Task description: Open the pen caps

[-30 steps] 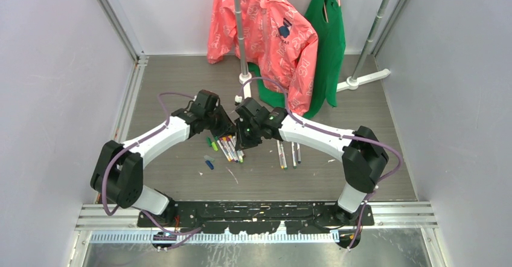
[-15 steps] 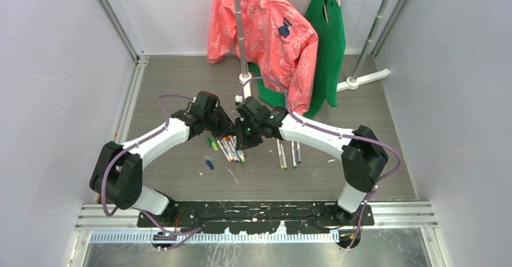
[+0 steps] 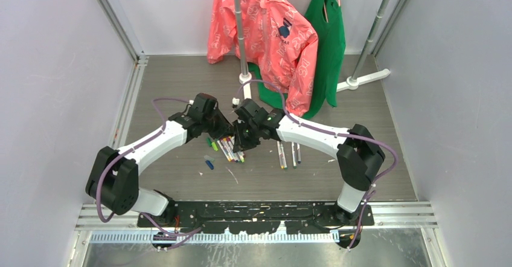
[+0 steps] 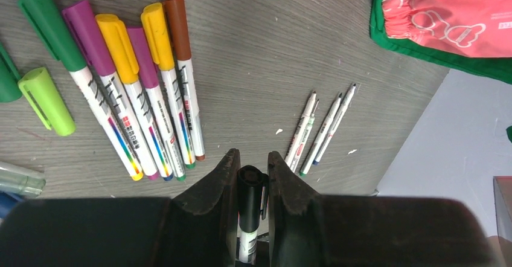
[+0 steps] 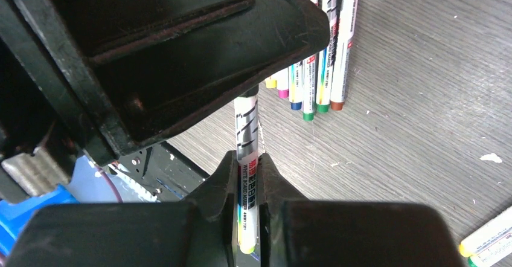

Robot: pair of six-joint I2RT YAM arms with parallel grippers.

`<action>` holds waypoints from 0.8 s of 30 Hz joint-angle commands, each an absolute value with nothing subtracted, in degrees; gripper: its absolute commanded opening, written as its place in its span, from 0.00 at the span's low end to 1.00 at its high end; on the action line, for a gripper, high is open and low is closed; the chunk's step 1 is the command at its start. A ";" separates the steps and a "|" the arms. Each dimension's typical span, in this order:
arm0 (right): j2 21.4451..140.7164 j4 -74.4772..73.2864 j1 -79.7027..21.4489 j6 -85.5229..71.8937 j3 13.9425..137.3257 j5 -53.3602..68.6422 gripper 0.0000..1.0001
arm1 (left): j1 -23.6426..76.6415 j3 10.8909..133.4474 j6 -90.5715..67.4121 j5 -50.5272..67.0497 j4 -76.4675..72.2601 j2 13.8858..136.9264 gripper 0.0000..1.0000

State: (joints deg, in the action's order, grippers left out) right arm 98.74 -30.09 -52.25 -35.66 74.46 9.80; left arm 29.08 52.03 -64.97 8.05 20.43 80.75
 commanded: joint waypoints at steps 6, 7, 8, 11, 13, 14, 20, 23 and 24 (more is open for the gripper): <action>94.92 -35.78 -51.71 -31.93 70.67 2.97 0.01 | 29.22 54.47 -72.66 -2.63 26.69 78.60 0.00; 94.58 -36.60 -51.93 -31.64 70.09 1.15 0.01 | 29.25 54.49 -73.81 -3.43 27.38 78.60 0.00; 94.11 -37.40 -52.30 -31.26 69.54 -1.56 0.01 | 29.27 54.52 -75.00 -4.87 28.08 78.52 0.00; 93.76 -39.49 -53.71 -30.47 68.19 -6.92 0.01 | 29.25 54.32 -79.00 -6.78 28.04 78.83 0.00; 93.40 -40.33 -54.84 -30.25 67.27 -9.13 0.01 | 29.26 54.66 -81.22 -7.18 27.84 79.46 0.00; 93.02 -40.42 -55.16 -30.31 66.68 -9.51 0.01 | 29.24 55.01 -81.89 -7.31 27.75 79.67 0.00; 86.88 -36.52 -54.58 -31.87 62.03 -1.98 0.01 | 29.18 54.52 -82.09 -7.95 20.80 79.49 0.00; 82.02 -31.41 -51.98 -34.40 57.89 8.07 0.01 | 28.82 52.78 -78.52 -6.39 13.96 79.22 0.00; 80.28 -29.46 -50.57 -35.50 56.26 11.39 0.01 | 28.56 51.84 -77.11 -5.36 10.08 78.94 0.00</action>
